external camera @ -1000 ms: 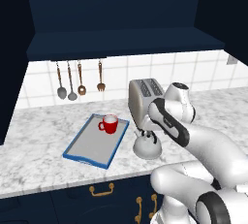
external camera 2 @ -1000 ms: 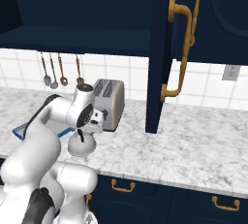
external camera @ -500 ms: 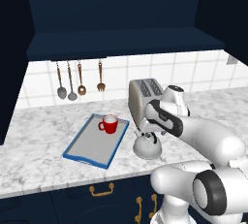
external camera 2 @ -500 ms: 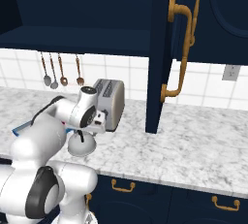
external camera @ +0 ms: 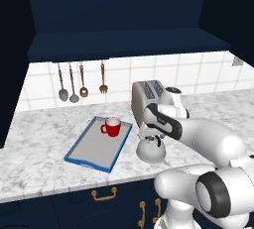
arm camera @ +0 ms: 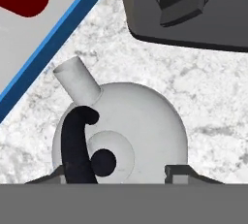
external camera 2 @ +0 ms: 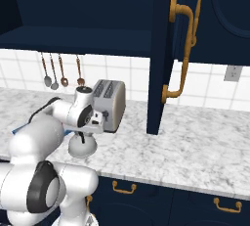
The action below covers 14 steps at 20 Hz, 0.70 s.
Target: Pick the kettle from the counter and place it on the tray. Then pick the mug from the cabinet and place it on the tray. Then close the cabinet doors.
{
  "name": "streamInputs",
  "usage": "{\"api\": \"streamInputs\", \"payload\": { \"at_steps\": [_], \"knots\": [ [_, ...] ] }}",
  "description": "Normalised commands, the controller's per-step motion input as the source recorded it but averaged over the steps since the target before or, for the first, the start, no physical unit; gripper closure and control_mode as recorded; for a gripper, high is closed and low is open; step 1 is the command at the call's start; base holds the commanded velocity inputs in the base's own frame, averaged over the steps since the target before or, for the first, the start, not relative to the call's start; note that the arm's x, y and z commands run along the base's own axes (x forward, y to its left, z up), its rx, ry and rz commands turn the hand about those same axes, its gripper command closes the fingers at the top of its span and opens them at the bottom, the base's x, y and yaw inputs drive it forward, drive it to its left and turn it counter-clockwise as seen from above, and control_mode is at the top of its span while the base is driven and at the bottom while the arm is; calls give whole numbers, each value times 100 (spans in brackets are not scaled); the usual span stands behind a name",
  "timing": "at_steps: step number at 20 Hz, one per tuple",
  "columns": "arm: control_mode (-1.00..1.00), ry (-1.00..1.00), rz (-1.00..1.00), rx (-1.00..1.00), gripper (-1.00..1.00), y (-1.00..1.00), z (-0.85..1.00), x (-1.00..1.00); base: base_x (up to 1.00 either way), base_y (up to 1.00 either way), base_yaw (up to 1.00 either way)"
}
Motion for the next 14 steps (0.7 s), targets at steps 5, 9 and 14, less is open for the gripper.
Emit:
{"api": "streamInputs", "payload": {
  "at_steps": [5,9,14],
  "knots": [
    [-100,0,0,-3,100,17,-7,0,0,0,0],
    [-100,-3,2,0,100,3,41,-38,0,0,0],
    [-100,-4,4,-1,100,15,58,-62,0,0,0]
  ]
}}
